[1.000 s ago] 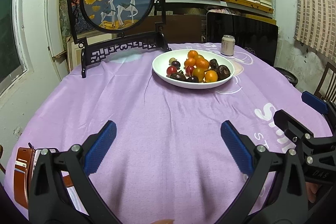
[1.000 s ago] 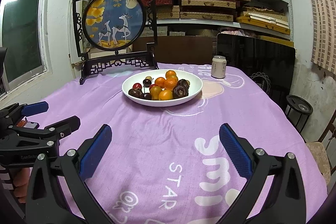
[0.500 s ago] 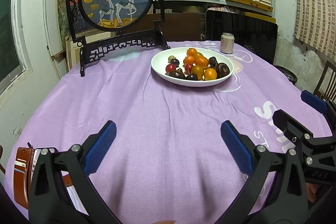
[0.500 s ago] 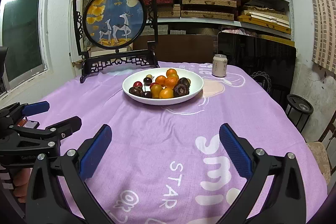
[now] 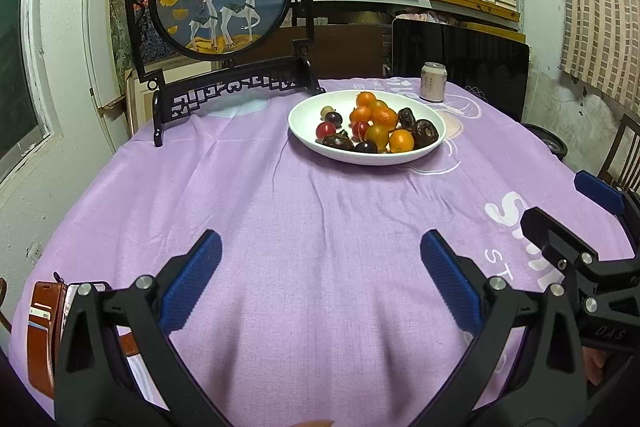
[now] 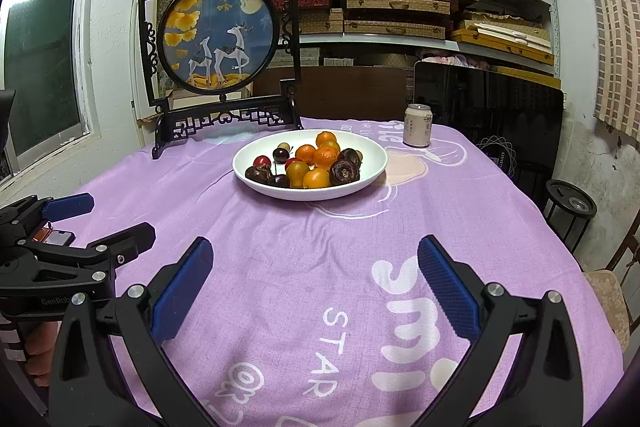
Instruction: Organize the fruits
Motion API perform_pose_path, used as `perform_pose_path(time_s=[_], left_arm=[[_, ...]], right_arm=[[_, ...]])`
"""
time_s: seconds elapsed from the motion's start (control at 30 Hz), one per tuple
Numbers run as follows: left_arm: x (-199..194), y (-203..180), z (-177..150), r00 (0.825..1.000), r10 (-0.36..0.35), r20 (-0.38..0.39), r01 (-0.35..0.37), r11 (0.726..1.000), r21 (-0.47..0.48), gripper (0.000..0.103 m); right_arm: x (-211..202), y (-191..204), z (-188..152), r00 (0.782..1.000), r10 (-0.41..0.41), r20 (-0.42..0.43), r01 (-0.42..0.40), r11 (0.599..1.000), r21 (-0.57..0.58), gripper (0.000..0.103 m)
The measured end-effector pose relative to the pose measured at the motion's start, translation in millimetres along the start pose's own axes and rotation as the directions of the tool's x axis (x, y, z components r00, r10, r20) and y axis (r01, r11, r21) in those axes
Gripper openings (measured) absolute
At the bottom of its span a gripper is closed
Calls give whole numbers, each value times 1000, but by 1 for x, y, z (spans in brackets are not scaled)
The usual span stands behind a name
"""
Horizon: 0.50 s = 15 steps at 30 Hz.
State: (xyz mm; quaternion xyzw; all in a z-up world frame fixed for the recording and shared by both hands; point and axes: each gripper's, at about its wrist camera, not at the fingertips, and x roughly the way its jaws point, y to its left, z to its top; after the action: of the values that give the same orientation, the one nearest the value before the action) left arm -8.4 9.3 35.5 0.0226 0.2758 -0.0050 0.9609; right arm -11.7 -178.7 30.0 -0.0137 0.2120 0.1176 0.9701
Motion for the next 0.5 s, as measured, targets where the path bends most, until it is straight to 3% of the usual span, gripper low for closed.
perform_pose_path(time_s=[0.5], left_arm=[[0, 0, 0, 1000, 1, -2, -1, 1000, 0, 101]], right_arm=[[0, 0, 0, 1000, -1, 0, 1, 1000, 0, 102]])
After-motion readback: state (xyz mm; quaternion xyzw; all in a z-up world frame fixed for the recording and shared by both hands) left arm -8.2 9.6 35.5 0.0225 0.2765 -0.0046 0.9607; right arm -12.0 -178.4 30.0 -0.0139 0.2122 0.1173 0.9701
